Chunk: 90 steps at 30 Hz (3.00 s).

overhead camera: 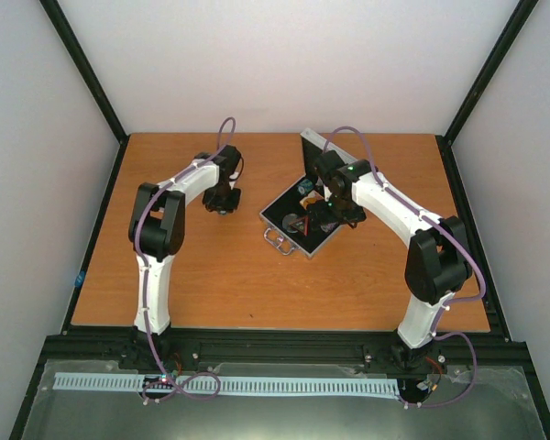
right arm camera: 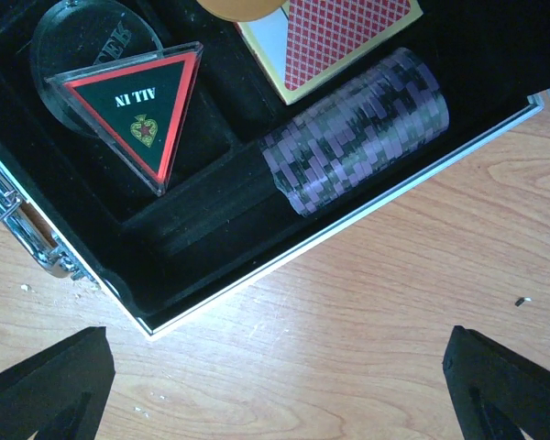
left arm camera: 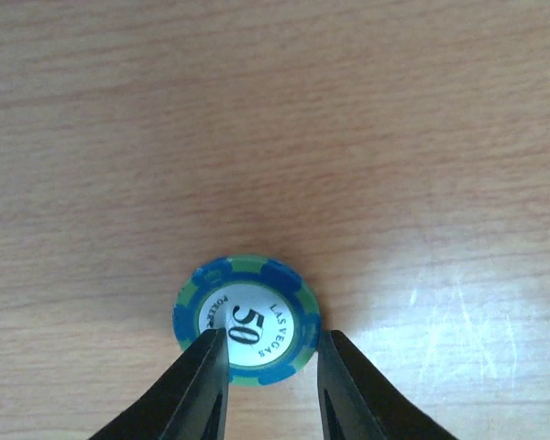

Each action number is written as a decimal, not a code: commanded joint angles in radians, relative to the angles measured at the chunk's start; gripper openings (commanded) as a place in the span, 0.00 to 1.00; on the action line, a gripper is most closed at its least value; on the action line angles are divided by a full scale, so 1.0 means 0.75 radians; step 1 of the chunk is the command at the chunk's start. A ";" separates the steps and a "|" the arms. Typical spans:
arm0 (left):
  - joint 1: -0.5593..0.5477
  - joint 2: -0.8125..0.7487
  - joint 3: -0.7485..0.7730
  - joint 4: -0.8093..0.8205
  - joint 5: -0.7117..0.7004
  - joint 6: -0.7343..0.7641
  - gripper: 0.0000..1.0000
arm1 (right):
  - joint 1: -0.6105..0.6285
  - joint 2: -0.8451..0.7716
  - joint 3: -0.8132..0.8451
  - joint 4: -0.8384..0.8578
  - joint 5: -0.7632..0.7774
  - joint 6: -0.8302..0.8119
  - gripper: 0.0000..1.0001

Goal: Pack up texas hold em set

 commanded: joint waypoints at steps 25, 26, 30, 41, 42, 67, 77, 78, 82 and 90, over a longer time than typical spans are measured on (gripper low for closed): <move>0.005 0.015 0.065 -0.089 -0.024 0.043 0.72 | -0.010 -0.018 -0.022 0.022 -0.002 0.008 1.00; 0.007 0.016 0.063 -0.082 -0.029 0.040 0.72 | -0.010 -0.018 -0.024 0.022 -0.002 0.008 1.00; 0.006 0.027 0.073 -0.072 -0.041 0.038 0.72 | -0.010 -0.015 -0.025 0.025 -0.004 0.003 1.00; 0.006 0.080 0.055 -0.049 -0.017 0.045 0.60 | -0.010 -0.008 -0.019 0.018 0.002 -0.008 1.00; 0.006 0.080 0.054 -0.047 -0.013 0.047 0.58 | -0.010 -0.007 -0.019 0.018 0.002 -0.006 1.00; 0.006 -0.002 0.028 -0.042 -0.016 0.048 0.23 | -0.010 -0.004 -0.030 0.038 -0.022 0.012 1.00; 0.006 -0.019 0.044 -0.061 -0.004 0.048 0.22 | -0.010 -0.004 -0.031 0.038 -0.025 0.009 1.00; 0.006 -0.027 0.053 -0.069 -0.010 0.046 0.31 | -0.010 -0.004 -0.031 0.039 -0.023 0.008 1.00; 0.006 -0.073 0.084 -0.085 -0.031 0.053 0.66 | -0.012 0.004 -0.025 0.039 -0.023 0.004 1.00; 0.006 -0.005 0.134 -0.115 -0.039 0.067 0.72 | -0.010 0.033 0.020 0.027 -0.022 -0.007 1.00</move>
